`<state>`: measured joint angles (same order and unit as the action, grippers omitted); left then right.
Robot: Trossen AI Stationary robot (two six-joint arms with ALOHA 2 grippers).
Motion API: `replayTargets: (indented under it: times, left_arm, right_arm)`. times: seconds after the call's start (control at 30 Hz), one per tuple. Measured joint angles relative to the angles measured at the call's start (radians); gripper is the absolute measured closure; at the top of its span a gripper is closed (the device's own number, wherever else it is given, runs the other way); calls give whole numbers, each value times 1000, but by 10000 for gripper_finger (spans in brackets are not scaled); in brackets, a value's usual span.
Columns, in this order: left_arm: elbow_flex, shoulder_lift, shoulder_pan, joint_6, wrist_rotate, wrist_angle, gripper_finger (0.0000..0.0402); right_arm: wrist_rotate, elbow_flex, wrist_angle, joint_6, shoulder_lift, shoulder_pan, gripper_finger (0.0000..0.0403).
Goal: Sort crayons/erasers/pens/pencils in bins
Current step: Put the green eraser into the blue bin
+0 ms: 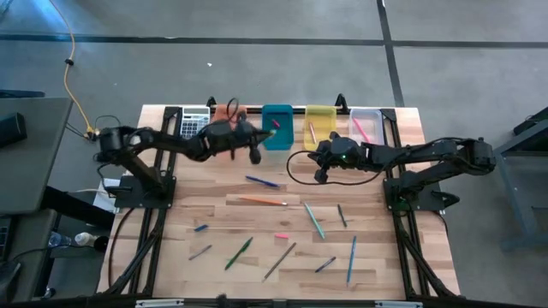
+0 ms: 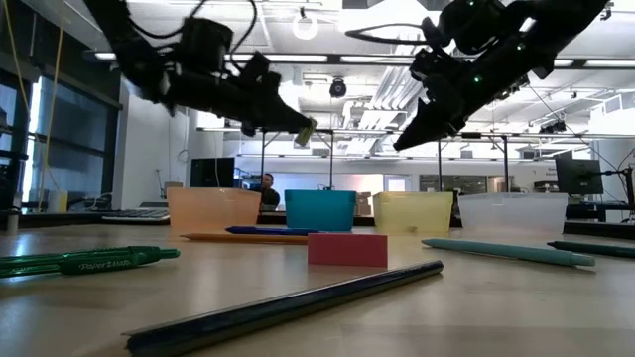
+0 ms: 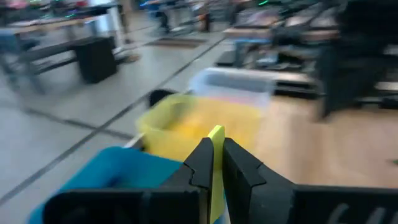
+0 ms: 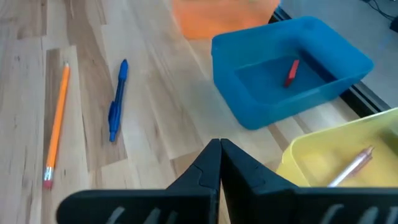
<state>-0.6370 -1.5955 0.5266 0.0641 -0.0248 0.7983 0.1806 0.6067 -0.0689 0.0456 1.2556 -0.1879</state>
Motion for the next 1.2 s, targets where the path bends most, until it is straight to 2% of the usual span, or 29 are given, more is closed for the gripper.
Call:
replayTargets:
  times: [0.2, 0.4, 0.5, 0.83, 1.1, 1.2]
  left_arm:
    - [-199, -166, 100, 11, -67, -208, 394]
    - [-413, -279, 143, 63, -70, -515, 394]
    - [-484, -324, 150, 79, -67, -595, 394]
    - [-520, -365, 163, 79, -64, -642, 391]
    - [-520, -365, 162, 104, -63, -654, 322]
    - [-519, -347, 162, 140, -69, -676, 315]
  right_arm:
    - [0, 0, 0, -28, 0, -2, 403]
    - [0, 0, 5, -50, 0, -2, 403]
    - [0, 0, 7, -53, 0, -2, 403]
    - [0, 0, 35, -53, 1, -2, 403]
    - [0, 0, 40, -54, 1, -2, 403]
    - [0, 0, 43, -53, 1, -2, 403]
